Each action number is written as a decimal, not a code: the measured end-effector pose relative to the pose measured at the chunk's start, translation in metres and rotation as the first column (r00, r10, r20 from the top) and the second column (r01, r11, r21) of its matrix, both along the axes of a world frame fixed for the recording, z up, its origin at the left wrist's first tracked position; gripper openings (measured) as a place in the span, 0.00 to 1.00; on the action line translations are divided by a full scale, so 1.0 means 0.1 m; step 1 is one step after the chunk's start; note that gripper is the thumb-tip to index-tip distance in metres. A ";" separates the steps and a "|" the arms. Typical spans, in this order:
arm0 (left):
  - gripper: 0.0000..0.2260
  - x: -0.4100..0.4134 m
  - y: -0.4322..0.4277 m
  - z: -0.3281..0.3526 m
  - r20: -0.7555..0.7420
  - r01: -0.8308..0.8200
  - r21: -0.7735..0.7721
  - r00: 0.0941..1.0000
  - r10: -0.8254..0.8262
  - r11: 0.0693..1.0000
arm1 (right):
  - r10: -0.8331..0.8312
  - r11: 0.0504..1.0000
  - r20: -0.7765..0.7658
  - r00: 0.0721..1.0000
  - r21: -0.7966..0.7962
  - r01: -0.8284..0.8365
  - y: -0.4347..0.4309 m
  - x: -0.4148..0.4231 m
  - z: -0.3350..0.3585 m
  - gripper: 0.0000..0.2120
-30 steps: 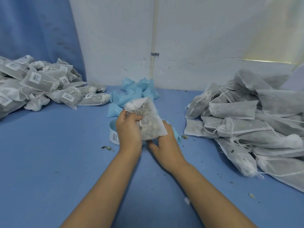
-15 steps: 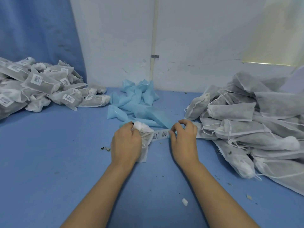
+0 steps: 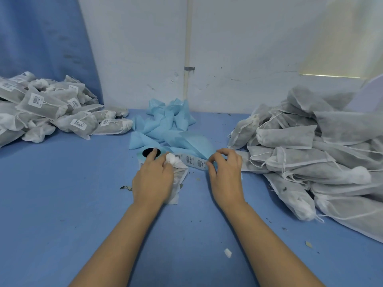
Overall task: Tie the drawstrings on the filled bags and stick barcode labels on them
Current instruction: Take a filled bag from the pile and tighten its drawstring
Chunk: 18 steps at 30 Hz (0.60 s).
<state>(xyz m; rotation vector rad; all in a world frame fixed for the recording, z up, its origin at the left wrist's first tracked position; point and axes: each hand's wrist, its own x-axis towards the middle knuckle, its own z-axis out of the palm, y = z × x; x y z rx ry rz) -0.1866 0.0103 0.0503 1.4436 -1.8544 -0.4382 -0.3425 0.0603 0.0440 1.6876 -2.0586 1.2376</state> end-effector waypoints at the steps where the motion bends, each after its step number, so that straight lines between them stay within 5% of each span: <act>1: 0.12 0.01 0.03 -0.01 -0.046 0.040 -0.059 0.998 -0.043 0.997 | -0.001 1.000 0.017 1.000 0.001 0.001 0.01 0.00 0.01 0.04; 3: 0.11 -0.01 0.07 -0.01 -0.165 0.171 -0.135 0.967 -0.192 0.976 | 0.001 1.000 0.031 1.000 -0.012 -0.001 0.02 0.01 0.02 0.03; 6: 0.18 -0.09 0.10 0.01 -0.410 0.377 -0.053 0.836 -0.364 0.925 | 0.015 0.999 0.038 0.999 -0.032 -0.014 0.04 0.03 0.03 0.02; 15: 0.16 -0.14 0.05 -0.02 -0.557 0.373 0.004 0.772 -0.307 0.928 | 0.020 0.963 0.059 0.998 -0.269 -0.003 0.12 0.11 0.12 0.10; 18: 0.12 -0.13 0.07 0.00 -0.592 0.378 0.007 0.748 -0.300 0.926 | 0.021 0.993 0.073 0.997 -0.114 -0.013 0.18 0.20 0.12 0.01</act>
